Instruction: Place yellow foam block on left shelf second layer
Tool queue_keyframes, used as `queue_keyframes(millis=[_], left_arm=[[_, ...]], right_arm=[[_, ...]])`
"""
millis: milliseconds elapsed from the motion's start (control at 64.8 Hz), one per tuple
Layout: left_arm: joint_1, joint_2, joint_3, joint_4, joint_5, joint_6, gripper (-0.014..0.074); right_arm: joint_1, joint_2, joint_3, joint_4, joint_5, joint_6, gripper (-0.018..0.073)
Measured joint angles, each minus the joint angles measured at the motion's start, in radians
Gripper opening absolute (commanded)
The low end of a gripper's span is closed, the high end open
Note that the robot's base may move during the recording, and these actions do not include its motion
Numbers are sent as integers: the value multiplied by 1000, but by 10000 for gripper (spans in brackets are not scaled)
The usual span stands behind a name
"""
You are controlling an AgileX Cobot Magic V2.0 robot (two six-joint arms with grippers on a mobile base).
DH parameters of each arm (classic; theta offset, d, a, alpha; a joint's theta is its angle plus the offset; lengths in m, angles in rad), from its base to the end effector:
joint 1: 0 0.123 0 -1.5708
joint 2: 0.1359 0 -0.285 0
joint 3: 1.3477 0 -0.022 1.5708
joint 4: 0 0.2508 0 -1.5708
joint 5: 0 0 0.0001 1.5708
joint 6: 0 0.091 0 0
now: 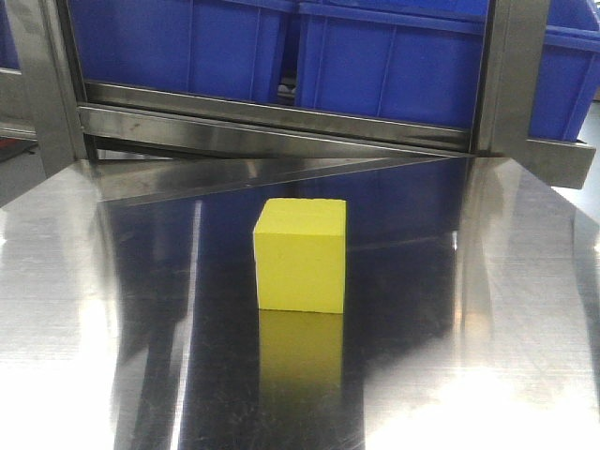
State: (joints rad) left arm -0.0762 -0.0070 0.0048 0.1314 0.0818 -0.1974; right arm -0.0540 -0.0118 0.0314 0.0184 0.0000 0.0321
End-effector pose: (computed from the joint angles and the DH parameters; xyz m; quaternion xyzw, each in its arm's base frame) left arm 0.0561 -0.0033 0.2046 -0.0004 0.7042 -0.0468 0.7085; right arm 0.0566 -0.0031 0.2032 0.0357 0.6819 -0.0013 0.7306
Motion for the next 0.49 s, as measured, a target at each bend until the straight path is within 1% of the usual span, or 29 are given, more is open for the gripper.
queue_keyframes(millis=[494], left_arm=[[0, 0, 0, 0, 0, 0, 136]], right_arm=[[0, 0, 0, 0, 0, 0, 57]])
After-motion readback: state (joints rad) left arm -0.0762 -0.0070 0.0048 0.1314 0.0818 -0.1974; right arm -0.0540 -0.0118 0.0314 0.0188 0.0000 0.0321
